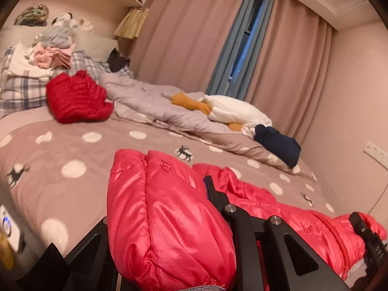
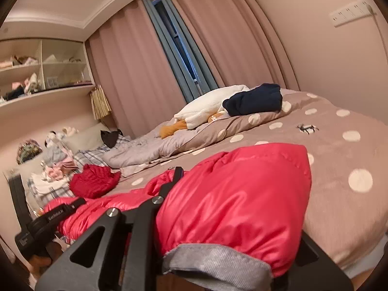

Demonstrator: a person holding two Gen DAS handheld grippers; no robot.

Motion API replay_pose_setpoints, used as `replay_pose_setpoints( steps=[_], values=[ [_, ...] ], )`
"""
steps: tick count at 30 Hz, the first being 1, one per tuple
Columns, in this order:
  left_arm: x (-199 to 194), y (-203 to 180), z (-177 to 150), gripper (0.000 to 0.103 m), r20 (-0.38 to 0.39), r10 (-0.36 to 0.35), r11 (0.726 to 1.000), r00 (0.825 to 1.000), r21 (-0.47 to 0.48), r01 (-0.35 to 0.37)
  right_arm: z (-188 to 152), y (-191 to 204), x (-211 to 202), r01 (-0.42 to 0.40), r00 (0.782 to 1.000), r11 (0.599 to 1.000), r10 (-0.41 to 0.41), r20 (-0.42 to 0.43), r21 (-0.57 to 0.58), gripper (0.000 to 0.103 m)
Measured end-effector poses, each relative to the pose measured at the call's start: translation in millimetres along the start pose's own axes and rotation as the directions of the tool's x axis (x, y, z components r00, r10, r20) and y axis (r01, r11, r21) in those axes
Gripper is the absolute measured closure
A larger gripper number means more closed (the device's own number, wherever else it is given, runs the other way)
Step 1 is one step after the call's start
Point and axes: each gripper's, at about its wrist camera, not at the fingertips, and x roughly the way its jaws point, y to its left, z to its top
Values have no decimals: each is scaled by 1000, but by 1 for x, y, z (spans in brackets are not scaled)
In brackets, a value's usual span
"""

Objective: Fold large clothes

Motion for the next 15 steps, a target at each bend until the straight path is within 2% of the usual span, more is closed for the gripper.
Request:
replay_pose_setpoints(
  steps=[3,6,8,15],
  values=[
    [29,-5,16,86,-14,-6,1000,1000,3,6,16,-1,29,13,999,1000,-13,-30,-12,83],
    [59,-16,32,86,-51,9,998,999,66,-5,37,-3,60,2,998,1000,-3,-63,-14,83],
    [73,-20,37,86,-65,6,998,998,68,-2,46,-2,80,17,996,1000,-18,-91,-13,82],
    [130,-24,38,86,-106,57,996,993,70,-50,53,3,141,81,981,990,-99,-167,-112,82]
  ],
)
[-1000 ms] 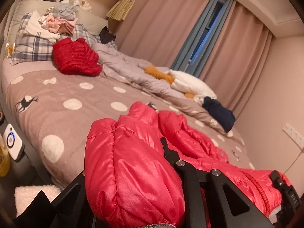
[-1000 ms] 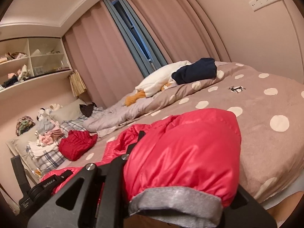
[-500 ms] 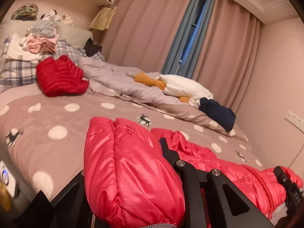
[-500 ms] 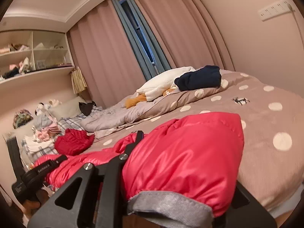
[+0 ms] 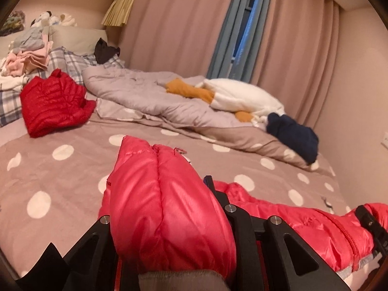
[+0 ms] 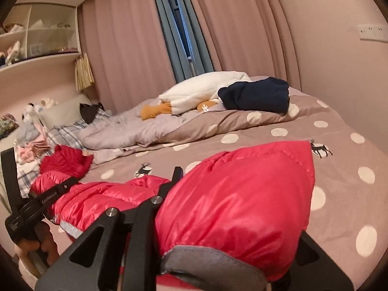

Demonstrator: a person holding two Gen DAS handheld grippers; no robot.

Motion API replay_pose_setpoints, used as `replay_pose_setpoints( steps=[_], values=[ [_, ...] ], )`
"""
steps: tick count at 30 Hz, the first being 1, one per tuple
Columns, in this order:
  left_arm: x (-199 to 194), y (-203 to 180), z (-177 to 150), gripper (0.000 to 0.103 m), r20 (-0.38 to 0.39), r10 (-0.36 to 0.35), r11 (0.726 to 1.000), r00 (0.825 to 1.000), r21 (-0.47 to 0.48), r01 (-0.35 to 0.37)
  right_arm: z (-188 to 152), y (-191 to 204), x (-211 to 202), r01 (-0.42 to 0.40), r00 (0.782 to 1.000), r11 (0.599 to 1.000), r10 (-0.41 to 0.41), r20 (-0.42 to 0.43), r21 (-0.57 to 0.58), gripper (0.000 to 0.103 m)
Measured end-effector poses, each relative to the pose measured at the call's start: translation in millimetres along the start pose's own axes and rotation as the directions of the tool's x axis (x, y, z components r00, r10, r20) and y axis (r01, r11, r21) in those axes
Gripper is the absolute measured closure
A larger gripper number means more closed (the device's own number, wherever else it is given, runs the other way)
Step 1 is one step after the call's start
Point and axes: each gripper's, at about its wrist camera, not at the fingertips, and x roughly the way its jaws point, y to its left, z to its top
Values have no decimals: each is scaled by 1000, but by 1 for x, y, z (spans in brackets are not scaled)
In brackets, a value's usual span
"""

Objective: Fold large clothes

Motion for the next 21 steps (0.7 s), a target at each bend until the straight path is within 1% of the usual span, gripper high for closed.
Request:
replay_pose_setpoints(
  steps=[3,5,8,10,13,16,19,21],
  values=[
    [15,1,-1,86,-31,6,1000,999,20,-5,3,-4,25,26,998,1000,-25,-60,16,82],
    [21,4,0,86,-47,2,1000,999,-3,-2,3,-7,35,25,996,999,-22,-86,35,82],
    [26,3,-2,86,-73,11,1000,997,-4,-12,2,-9,43,44,994,998,-39,-103,53,81],
    [27,6,-3,86,-80,11,1000,997,-27,-13,1,-8,44,51,993,996,-42,-115,77,79],
    [28,14,-5,86,-77,-16,997,997,-82,10,0,-5,40,49,994,994,-39,-104,99,74],
    [28,18,-8,85,-102,-22,997,995,-81,14,-1,1,39,50,994,995,-42,-99,88,73],
    [28,19,-6,85,-107,-36,995,994,-93,26,-2,7,39,71,994,996,-66,-92,56,73],
    [28,21,-7,85,-114,-47,993,992,-109,35,-2,6,39,72,994,995,-65,-87,75,73]
  ],
)
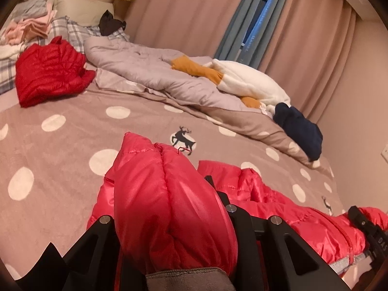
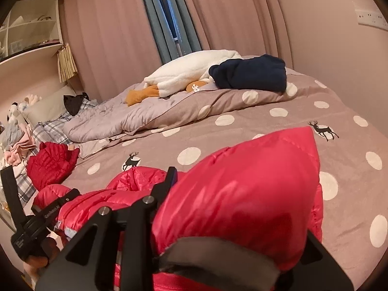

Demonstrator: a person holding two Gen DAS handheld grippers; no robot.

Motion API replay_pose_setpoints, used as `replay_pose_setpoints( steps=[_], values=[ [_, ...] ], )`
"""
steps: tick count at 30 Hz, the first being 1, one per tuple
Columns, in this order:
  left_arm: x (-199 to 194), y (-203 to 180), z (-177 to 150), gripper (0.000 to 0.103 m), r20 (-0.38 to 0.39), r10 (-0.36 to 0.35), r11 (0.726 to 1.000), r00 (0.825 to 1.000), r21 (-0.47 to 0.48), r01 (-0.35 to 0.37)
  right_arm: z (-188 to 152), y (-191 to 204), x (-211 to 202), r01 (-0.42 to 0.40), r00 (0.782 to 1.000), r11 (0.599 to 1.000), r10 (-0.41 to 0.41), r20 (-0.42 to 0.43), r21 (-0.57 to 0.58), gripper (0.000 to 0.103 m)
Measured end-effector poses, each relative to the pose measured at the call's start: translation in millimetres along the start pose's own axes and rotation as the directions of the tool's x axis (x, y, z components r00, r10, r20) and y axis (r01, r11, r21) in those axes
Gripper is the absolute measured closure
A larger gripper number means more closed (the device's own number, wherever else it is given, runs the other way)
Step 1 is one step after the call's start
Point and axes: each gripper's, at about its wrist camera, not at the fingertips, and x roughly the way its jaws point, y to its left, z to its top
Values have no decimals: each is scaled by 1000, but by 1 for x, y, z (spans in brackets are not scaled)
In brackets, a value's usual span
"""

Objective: Fold large clothes

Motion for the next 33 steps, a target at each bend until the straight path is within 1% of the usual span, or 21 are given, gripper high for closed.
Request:
replay_pose_setpoints(
  steps=[2,5,6,7,9,10,11,14,15,17,18,19,22,24,25,28,31,33],
  values=[
    [1,1,-2,84,-4,-7,1000,1000,-3,7,-1,0,2,2,1000,1000,-2,-1,9,70],
    [2,2,-3,81,-16,-17,1000,1000,-7,17,-2,7,6,37,999,998,-37,-7,-54,68],
    [2,3,-3,73,-17,-28,1000,999,-14,28,-3,8,7,50,999,997,-50,-5,-58,68],
    [2,5,-2,63,-18,-48,999,999,-27,47,-5,9,8,57,998,997,-58,-4,-59,67],
    [2,9,-2,52,-21,-99,994,995,-56,98,-5,10,11,59,998,996,-60,-4,-66,63],
    [1,10,-2,52,-18,-104,993,994,-61,103,-5,10,12,61,998,996,-62,-7,-63,62],
    [0,10,-3,52,-18,-96,994,995,-58,95,-6,9,13,64,998,996,-64,-9,-58,62],
    [1,4,-4,52,-7,-32,999,999,-15,32,-8,9,12,61,998,997,-62,-13,-53,60],
    [1,2,-5,51,-5,-25,1000,1000,-3,25,-9,9,12,63,998,996,-64,-16,-56,59],
    [1,-1,-6,44,-7,-20,1000,1000,11,20,-10,11,12,67,998,996,-68,-18,-66,56],
    [1,-1,-6,36,-4,-22,1000,1000,11,22,-10,12,11,61,998,996,-62,-16,-66,55],
    [-1,-1,-7,30,6,-26,1000,1000,12,25,-9,11,10,52,999,997,-53,-14,-62,51],
    [-5,-5,-9,25,47,2,999,999,38,-4,-9,12,9,31,999,998,-32,-14,-57,43],
    [-9,-10,-9,23,74,23,997,997,75,-29,-10,15,9,26,1000,997,-27,-13,-75,39],
    [-9,-11,-9,19,80,25,996,996,83,-32,-11,16,9,29,999,996,-30,-12,-87,37],
    [-10,-7,-7,13,88,27,997,996,70,-33,-11,18,10,36,999,995,-38,-13,-94,34],
    [-11,-3,-5,12,85,40,997,996,58,-45,-11,18,9,30,999,996,-31,-7,-88,24],
    [-13,1,-3,11,85,42,998,995,48,-46,-11,19,5,29,1000,996,-28,12,-88,19]
  ],
)
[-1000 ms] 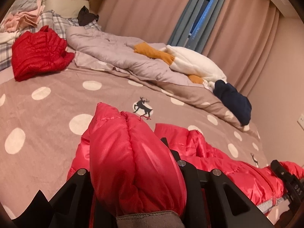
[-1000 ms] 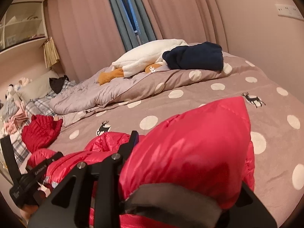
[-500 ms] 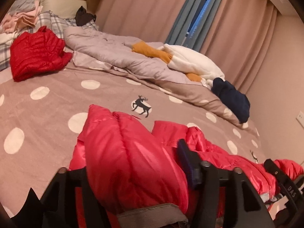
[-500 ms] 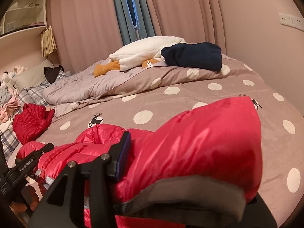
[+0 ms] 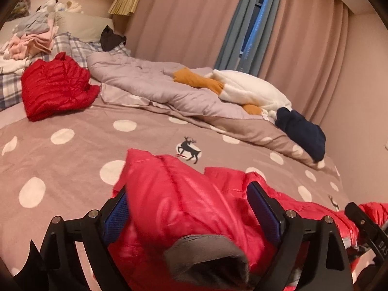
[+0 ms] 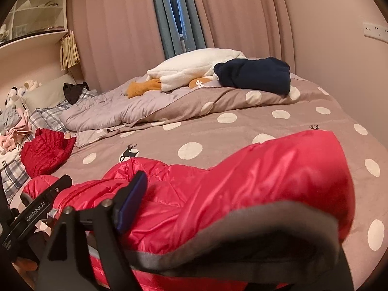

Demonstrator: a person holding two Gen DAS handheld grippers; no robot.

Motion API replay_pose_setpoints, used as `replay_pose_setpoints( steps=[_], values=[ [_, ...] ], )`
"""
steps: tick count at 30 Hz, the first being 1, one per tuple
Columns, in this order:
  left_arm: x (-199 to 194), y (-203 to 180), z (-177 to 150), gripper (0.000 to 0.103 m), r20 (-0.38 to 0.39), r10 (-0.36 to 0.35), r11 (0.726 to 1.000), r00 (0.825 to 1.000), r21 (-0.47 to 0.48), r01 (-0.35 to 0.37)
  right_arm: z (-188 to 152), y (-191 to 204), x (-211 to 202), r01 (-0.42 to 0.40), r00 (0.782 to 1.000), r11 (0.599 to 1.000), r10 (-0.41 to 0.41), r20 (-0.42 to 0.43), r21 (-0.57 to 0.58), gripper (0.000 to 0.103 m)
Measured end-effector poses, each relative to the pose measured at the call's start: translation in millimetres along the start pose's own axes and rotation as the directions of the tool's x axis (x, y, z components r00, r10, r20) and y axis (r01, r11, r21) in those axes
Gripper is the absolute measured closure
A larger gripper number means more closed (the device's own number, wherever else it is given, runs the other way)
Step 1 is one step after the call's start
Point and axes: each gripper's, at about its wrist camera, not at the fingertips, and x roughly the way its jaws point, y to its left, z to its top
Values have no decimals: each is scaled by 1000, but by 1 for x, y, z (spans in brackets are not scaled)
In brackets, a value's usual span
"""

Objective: Fold large clothes
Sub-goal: 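Lower the folded jacket onto the bed and open both grippers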

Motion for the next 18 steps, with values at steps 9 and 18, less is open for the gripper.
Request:
replay_pose_setpoints(
  steps=[9,18],
  values=[
    [-7,15,9,5,29,10,998,1000,-59,-8,0,1,-2,-1,1000,1000,0,15,24,2],
    [-11,27,12,2,19,-26,991,999,-130,28,3,-3,-13,-13,998,998,10,65,55,0]
  ],
)
